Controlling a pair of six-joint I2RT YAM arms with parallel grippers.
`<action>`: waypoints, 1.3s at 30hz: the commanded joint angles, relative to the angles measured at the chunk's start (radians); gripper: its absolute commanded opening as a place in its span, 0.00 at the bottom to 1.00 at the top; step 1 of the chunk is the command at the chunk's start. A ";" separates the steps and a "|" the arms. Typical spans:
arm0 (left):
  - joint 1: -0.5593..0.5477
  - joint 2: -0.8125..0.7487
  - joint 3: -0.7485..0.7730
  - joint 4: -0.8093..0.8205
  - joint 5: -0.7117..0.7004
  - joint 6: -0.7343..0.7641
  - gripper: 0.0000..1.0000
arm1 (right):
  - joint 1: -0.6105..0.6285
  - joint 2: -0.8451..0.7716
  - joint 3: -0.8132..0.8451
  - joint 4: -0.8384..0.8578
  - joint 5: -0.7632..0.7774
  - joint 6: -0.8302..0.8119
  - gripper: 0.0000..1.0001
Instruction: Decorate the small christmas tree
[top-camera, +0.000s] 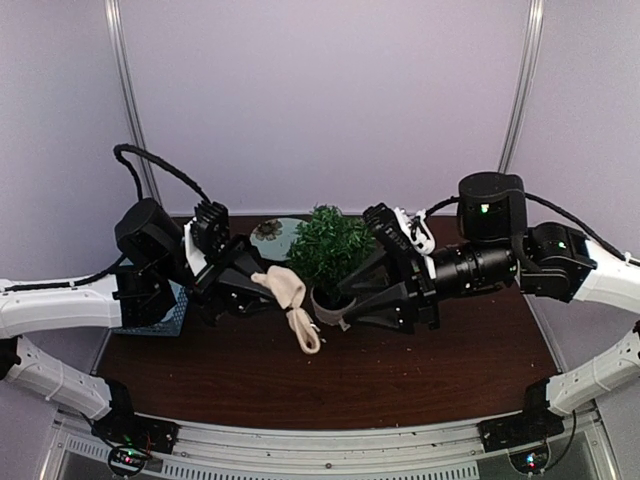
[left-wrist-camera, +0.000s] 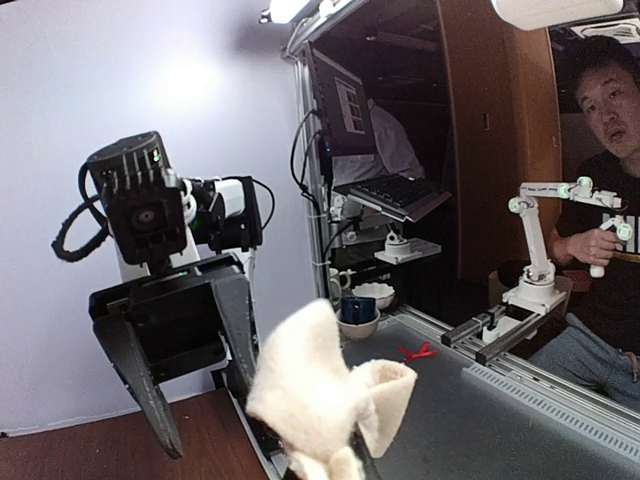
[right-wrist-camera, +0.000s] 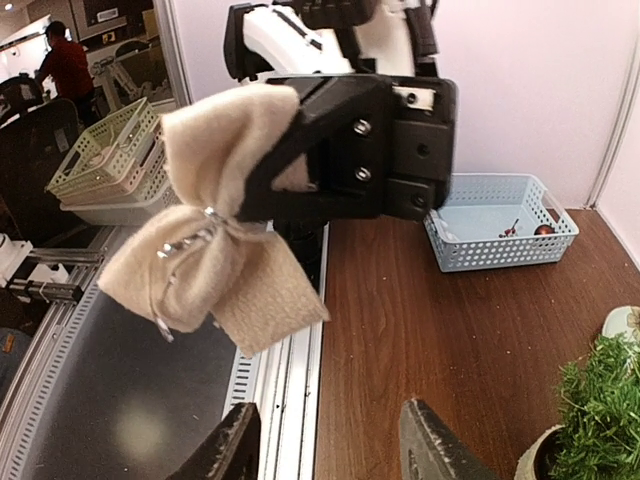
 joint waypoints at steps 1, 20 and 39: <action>0.003 0.042 0.041 0.118 0.085 -0.057 0.00 | 0.067 0.019 0.036 0.031 0.026 -0.066 0.48; 0.003 0.057 0.073 0.035 0.053 -0.004 0.00 | 0.185 0.035 0.056 0.021 0.141 -0.096 0.31; 0.019 0.043 0.072 -0.039 0.039 0.037 0.00 | 0.205 0.023 0.063 -0.001 0.189 -0.100 0.01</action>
